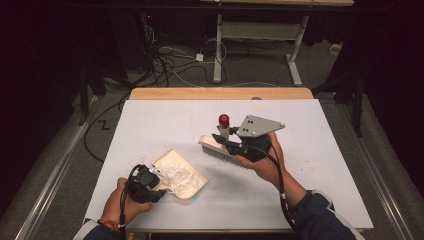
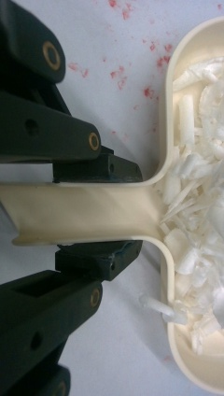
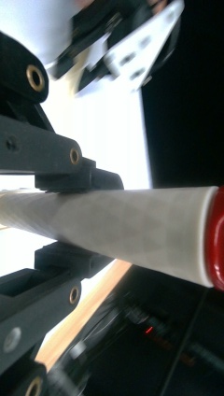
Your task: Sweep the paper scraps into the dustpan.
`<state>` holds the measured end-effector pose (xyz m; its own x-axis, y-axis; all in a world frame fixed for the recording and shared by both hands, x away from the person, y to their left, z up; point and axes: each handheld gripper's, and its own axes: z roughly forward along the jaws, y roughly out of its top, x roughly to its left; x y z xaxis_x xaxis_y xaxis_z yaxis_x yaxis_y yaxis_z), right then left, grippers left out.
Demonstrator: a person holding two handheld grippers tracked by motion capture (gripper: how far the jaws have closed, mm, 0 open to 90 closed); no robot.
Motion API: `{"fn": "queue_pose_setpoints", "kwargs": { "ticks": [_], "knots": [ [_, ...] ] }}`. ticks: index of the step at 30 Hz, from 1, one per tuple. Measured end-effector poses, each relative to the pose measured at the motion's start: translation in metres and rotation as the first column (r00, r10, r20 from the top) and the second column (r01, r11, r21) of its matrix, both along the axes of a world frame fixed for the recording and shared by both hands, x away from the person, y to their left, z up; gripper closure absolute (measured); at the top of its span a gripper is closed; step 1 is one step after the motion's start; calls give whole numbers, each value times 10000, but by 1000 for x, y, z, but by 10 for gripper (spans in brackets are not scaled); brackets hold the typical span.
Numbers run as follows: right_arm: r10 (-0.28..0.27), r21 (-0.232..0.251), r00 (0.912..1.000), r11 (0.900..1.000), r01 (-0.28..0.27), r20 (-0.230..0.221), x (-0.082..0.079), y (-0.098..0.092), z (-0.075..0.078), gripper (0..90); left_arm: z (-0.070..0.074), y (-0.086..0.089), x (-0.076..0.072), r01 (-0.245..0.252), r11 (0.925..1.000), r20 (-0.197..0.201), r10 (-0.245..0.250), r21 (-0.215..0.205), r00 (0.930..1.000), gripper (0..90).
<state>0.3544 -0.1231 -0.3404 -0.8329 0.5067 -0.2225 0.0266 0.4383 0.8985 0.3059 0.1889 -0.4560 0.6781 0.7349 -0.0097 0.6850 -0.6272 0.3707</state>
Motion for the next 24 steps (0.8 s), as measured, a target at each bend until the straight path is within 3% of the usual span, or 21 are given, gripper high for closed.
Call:
{"fn": "queue_pose_setpoints", "kwargs": {
  "ticks": [5, 9, 15, 18, 24],
  "knots": [
    [-926, -999, 9957, 9907, 919, -21, -7, -16, -11, 698, -1, -4, -1, 112, 9999, -32, -112, 42, 9999, 633],
    [-1338, -1423, 9910, 9810, 1320, -26, -15, -17, -23, 698, -1, -12, 0, 336, 9992, -44, -335, 194, 9994, 634],
    [-1170, -1355, 9928, 9844, 1127, -242, -19, 1, -35, 698, -1, -19, 1, 438, 9984, -5, -438, 362, 9990, 634],
    [-1110, -1352, 9938, 9847, 1096, -24, -19, 11, -37, 698, -1, -19, 1, 453, 9983, 18, -454, 373, 9990, 634],
    [-1014, -953, 9948, 9904, 1000, -97, -15, 16, -38, 699, -2, -19, 1, 468, 9984, 67, -470, 324, 9989, 634]
  ]
}}
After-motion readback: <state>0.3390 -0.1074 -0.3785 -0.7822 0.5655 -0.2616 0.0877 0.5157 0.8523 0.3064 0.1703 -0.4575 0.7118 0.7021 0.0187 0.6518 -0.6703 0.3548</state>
